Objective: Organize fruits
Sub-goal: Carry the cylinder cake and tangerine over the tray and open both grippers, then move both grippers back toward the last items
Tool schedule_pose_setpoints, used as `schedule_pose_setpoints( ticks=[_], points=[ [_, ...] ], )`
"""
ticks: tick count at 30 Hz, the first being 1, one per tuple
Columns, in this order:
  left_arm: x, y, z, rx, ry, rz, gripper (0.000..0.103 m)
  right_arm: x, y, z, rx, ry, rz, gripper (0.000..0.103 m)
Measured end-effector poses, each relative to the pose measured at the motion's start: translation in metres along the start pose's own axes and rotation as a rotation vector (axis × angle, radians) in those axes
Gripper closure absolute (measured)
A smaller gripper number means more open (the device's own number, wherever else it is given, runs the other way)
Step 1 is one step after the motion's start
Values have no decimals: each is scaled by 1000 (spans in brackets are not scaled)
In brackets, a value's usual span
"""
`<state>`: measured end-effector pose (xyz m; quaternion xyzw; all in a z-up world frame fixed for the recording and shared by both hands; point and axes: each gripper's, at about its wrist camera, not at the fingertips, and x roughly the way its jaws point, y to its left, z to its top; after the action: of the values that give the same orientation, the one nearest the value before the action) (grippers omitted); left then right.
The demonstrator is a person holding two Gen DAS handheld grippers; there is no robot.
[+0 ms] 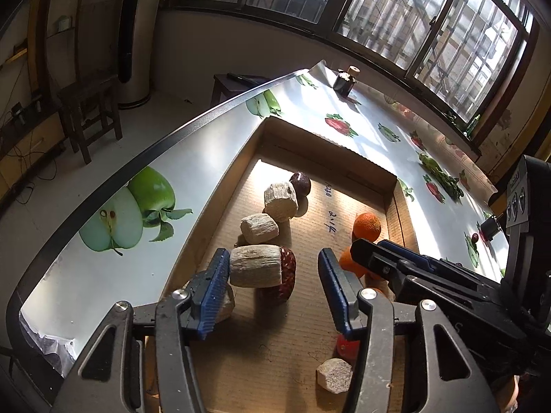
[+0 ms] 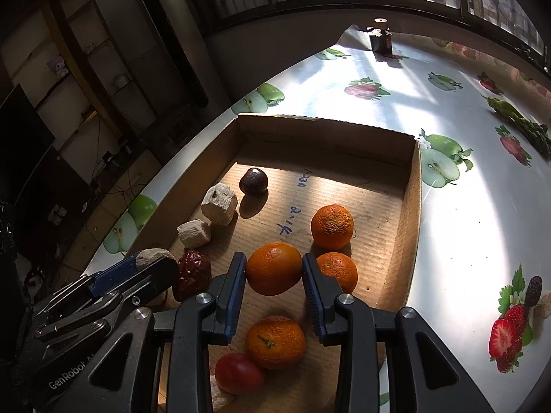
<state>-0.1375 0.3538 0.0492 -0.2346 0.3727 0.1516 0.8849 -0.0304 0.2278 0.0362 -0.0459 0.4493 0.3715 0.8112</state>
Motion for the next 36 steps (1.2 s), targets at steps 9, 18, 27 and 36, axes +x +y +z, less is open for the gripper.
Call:
schedule_pose_setpoints(
  ticks=[9, 18, 27, 36],
  points=[
    [-20, -16, 2, 45, -48, 31, 43, -35, -13, 1, 38, -78, 4, 61],
    [-43, -61, -10, 180, -137, 124, 30, -99, -50, -28, 129, -190, -66, 53],
    [-54, -99, -24, 269, -141, 120, 29, -134, -77, -62, 203, -237, -95, 51],
    [-61, -124, -35, 321, -143, 127, 29, -153, -95, -79, 240, -267, -87, 51]
  ],
)
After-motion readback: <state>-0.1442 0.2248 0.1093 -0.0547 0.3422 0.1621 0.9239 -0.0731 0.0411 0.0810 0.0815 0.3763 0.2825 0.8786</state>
